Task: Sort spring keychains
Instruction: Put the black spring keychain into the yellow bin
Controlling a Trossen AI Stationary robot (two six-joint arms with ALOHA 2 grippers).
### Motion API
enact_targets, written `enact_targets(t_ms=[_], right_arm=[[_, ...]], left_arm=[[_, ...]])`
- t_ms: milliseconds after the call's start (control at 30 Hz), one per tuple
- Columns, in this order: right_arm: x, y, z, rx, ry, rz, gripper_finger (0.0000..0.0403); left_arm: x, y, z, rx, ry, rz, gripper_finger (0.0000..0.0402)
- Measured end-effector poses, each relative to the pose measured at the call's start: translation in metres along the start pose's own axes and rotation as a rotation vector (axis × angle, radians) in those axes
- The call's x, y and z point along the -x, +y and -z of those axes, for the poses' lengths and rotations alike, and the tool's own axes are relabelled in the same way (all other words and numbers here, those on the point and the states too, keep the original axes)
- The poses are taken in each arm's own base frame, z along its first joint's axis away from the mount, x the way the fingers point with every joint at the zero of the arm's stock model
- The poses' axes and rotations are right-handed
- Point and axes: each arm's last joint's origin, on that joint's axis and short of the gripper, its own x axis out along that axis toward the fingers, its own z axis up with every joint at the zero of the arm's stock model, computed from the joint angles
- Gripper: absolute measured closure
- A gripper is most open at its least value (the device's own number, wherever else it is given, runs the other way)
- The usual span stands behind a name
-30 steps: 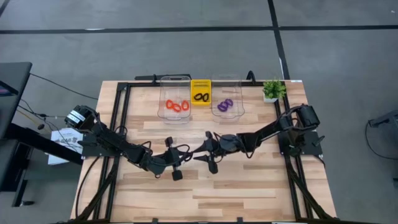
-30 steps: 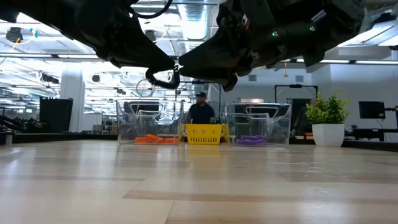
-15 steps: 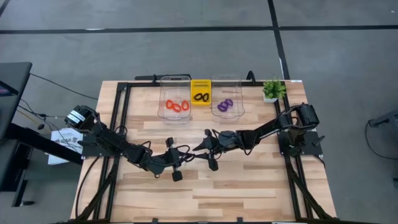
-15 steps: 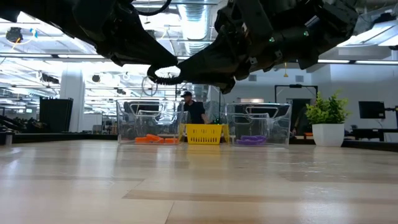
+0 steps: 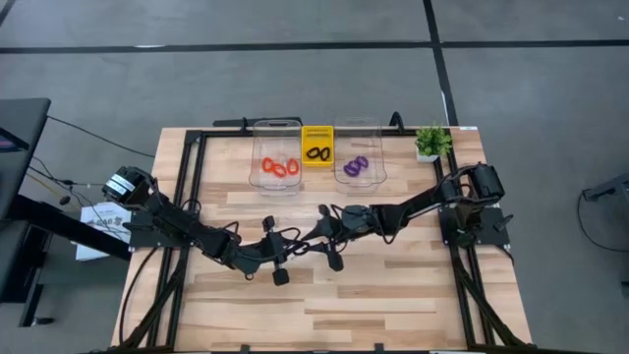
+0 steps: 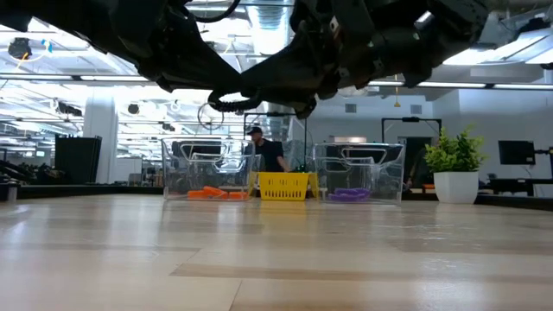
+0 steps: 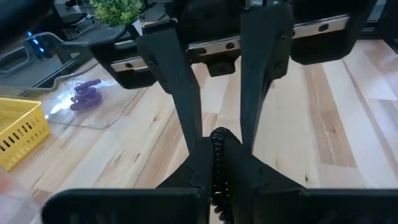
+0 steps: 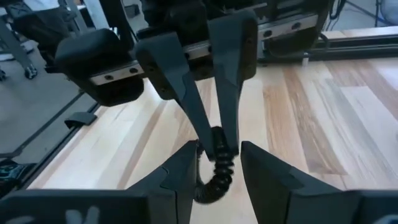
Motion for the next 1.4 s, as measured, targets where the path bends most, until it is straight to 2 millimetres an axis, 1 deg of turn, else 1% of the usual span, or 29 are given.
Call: enact_targets(t_ms=[67,167,433,600,700,900,967,1067,1200,1300,1400], right_arm=[[-0.002,0.000,-0.003,-0.001,0.015,0.000,0.0288],[-0.003,0.000,-0.001,-0.006,0.063,0.003,0.0305],[-0.002,0.000,0.002,0.016,0.095,0.004,0.0388],[-0.002,0.000,0.002,0.023,0.095,0.004,0.0388],[-0.002,0.000,0.002,0.026,0.096,0.002,0.0397],[-0.001,-0.005,0.002,0.021,0.097,0.016,0.0397],[0.003,-0.009,-0.001,0.016,0.111,0.027,0.0399],[0.012,-0.016,-0.011,0.007,0.115,0.052,0.0399],[0.031,-0.033,-0.031,0.016,0.088,0.142,0.0401],[0.048,-0.057,-0.045,-0.002,0.108,0.249,0.0401],[0.062,-0.087,-0.058,-0.043,0.162,0.371,0.0401]], left_arm=[[0.000,0.000,0.000,0.003,-0.002,-0.001,0.0376],[0.000,0.000,-0.001,0.004,-0.004,-0.003,0.0376],[0.000,0.000,-0.001,0.006,-0.006,-0.005,0.0376],[0.000,0.000,-0.001,0.007,-0.007,-0.004,0.0370],[0.000,0.000,-0.001,0.007,-0.004,0.016,0.0351],[0.001,-0.002,-0.001,-0.017,-0.004,0.039,0.0293],[0.004,-0.002,-0.004,-0.014,-0.013,0.037,0.0275],[0.012,0.000,-0.012,-0.013,-0.034,0.050,0.0253],[0.029,0.006,-0.024,-0.011,-0.069,0.074,0.0239],[0.043,0.016,-0.024,0.007,-0.091,0.085,0.0238],[0.055,0.028,-0.017,0.034,-0.103,0.092,0.0240]])
